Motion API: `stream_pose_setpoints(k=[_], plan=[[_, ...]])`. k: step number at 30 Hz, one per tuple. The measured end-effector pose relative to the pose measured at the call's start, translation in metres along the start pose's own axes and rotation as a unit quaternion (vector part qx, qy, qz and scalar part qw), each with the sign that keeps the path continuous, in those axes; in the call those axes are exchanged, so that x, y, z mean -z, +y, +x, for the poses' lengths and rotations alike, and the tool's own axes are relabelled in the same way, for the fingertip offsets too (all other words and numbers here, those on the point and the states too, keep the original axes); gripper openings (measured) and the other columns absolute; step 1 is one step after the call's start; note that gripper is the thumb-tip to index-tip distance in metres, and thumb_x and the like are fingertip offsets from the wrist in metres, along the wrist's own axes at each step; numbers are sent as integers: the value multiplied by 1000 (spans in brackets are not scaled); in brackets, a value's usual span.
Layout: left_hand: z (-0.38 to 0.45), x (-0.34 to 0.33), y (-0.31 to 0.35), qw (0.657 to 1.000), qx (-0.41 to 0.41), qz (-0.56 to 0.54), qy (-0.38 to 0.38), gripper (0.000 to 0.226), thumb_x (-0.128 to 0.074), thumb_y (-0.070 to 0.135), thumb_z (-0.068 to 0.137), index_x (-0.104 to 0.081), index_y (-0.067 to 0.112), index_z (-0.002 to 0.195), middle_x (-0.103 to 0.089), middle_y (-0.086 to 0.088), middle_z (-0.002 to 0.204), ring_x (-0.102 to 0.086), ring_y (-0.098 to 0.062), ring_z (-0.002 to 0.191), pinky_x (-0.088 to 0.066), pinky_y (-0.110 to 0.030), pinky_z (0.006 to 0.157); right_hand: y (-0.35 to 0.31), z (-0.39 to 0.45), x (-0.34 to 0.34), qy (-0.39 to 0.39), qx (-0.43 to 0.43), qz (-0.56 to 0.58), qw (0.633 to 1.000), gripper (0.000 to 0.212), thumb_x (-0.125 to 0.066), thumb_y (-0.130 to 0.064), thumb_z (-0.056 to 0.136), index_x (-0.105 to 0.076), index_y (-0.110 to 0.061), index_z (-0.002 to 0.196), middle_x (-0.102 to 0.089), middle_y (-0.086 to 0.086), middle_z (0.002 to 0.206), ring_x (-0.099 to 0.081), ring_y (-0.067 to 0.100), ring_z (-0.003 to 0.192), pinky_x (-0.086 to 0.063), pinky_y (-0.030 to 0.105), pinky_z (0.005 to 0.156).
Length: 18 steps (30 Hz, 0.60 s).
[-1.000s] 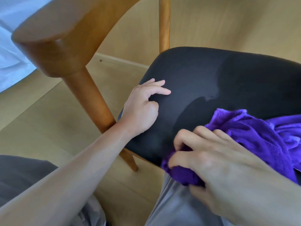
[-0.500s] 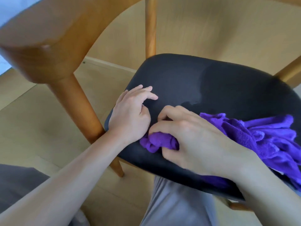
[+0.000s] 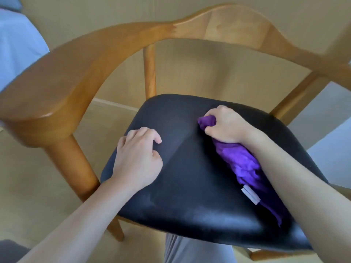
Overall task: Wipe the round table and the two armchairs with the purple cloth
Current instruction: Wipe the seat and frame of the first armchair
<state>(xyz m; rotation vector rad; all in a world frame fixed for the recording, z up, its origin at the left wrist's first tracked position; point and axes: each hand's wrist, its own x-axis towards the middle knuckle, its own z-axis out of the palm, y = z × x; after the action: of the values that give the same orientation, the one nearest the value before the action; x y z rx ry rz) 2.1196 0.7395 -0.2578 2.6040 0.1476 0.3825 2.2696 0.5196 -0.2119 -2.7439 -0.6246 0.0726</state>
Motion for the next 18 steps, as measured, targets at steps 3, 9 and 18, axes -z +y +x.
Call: stream_pose_setpoints(k=[3, 9, 18], plan=[[21, -2, 7, 999, 21, 39, -15, 35, -45, 3, 77, -55, 27, 101, -49, 12, 113, -38, -17, 109, -28, -30, 88, -42, -43, -9, -76, 110, 24, 991, 31, -63, -35, 76, -67, -32, 107, -51, -8, 101, -57, 13, 94, -49, 29, 83], [54, -18, 20, 998, -16, 53, -9, 35, -42, 15, 95, -52, 25, 127, -48, 7, 133, -37, -17, 127, -29, -32, 105, -46, -64, 6, -143, 180, 19, 973, 20, -63, -28, 77, -69, -32, 96, -52, -11, 96, -56, 6, 85, -50, 29, 75], [58, -29, 20, 994, -43, 88, -45, 47, -28, 28, 100, -36, 35, 146, -23, 16, 160, -14, -4, 147, -10, -31, 123, 46, 83, 15, 81, -83, 156, 981, 20, -56, -15, 85, -62, -25, 69, -62, -11, 69, -57, 13, 69, -38, 25, 63]])
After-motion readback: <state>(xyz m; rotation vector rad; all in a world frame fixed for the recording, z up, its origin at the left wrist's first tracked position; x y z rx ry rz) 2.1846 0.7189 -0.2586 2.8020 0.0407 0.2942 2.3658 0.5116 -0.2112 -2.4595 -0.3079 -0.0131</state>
